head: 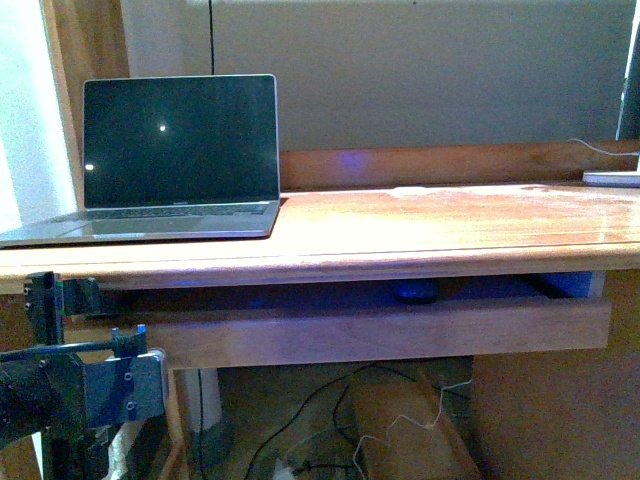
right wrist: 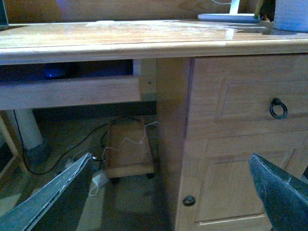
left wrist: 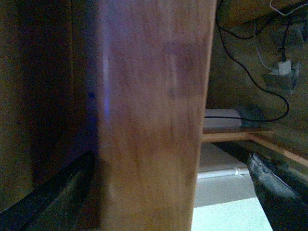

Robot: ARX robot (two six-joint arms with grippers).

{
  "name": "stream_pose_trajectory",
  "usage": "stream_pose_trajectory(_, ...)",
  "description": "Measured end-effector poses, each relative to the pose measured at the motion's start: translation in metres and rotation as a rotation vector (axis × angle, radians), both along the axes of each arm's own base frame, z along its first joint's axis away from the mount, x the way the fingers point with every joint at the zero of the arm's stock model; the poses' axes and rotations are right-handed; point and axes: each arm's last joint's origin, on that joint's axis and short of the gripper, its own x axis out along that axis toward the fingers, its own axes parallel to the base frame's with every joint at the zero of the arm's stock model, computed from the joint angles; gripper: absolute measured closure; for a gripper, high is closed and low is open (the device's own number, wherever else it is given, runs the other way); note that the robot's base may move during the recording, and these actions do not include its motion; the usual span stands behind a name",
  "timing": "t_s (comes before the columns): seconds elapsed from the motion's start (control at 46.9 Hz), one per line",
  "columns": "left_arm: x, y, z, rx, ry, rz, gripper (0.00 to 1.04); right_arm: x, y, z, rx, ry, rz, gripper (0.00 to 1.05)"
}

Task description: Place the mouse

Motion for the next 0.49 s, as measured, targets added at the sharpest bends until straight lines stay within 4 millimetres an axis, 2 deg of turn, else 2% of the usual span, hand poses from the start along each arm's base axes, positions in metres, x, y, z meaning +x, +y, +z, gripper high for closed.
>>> stream_pose_trajectory(0.234, 0.019, 0.002, -0.012, 0.014, -0.005, -0.014, 0.08, 0.000, 0.000, 0.000, 0.000, 0.000, 0.000, 0.07)
stream_pose_trajectory(0.362, 0.018, 0.002, -0.014, 0.014, 0.038, -0.020, 0.08, 0.000, 0.000, 0.000, 0.000, 0.000, 0.000, 0.07)
stream_pose_trajectory(0.49, 0.009, 0.000, -0.008, -0.028, 0.165, -0.022, 0.08, 0.000, 0.000, 0.000, 0.000, 0.000, 0.000, 0.07)
